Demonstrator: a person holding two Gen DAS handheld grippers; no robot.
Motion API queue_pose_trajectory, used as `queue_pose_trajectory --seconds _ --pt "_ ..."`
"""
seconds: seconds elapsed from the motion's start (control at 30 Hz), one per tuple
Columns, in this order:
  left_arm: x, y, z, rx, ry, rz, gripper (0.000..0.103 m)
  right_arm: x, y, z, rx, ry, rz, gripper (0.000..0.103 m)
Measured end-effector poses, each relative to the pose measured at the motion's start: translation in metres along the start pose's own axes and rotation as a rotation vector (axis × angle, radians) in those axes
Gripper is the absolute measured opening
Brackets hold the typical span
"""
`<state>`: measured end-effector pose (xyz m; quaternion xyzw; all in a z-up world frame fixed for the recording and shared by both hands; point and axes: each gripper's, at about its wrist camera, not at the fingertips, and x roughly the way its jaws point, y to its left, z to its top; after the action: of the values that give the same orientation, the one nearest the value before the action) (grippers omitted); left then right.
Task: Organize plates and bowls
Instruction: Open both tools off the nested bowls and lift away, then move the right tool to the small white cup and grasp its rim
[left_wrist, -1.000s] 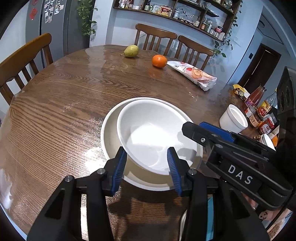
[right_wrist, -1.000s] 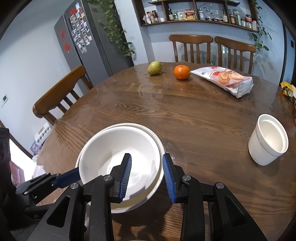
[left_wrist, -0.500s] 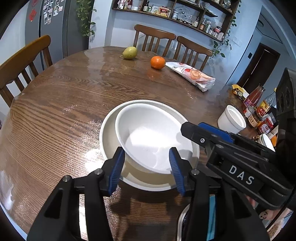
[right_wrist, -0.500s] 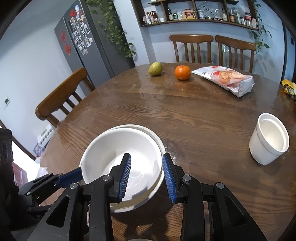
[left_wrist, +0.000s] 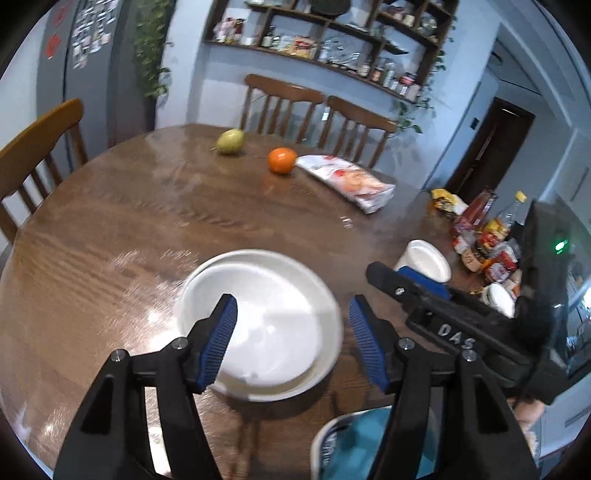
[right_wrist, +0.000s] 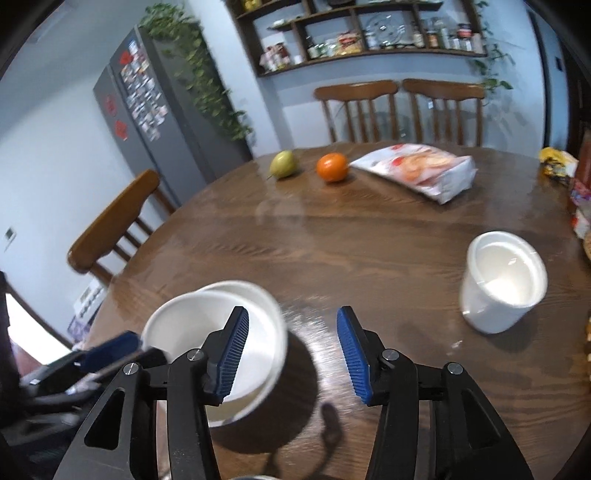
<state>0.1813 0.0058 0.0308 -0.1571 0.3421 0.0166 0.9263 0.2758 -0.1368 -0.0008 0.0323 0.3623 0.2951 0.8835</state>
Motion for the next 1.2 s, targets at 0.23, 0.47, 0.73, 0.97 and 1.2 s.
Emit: queue_pose_trajectory --seconds 0.23,0.47,0.73,0.97,1.2 --pt "0.007 -0.039 0.015 0.075 -0.033 -0.043 0.064 -0.015 -0.04 0.004 0.138 -0.083 0.033 0.062" --pt "0.031 -0.071 0.018 0.134 0.026 -0.103 0.065 -0.034 -0.068 0.008 0.249 -0.172 -0.038 0.07" --pt "0.042 -0.078 0.028 0.105 -0.026 -0.097 0.065 -0.051 -0.101 0.005 0.431 -0.277 -0.113 0.076" --pt "0.057 -0.072 0.012 0.1 -0.05 -0.063 0.065 -0.044 -0.109 0.007 0.456 -0.284 -0.189 0.082" --pt "0.073 -0.073 0.004 0.112 -0.003 -0.069 0.065 -0.038 -0.109 0.007 0.437 -0.249 -0.225 0.086"
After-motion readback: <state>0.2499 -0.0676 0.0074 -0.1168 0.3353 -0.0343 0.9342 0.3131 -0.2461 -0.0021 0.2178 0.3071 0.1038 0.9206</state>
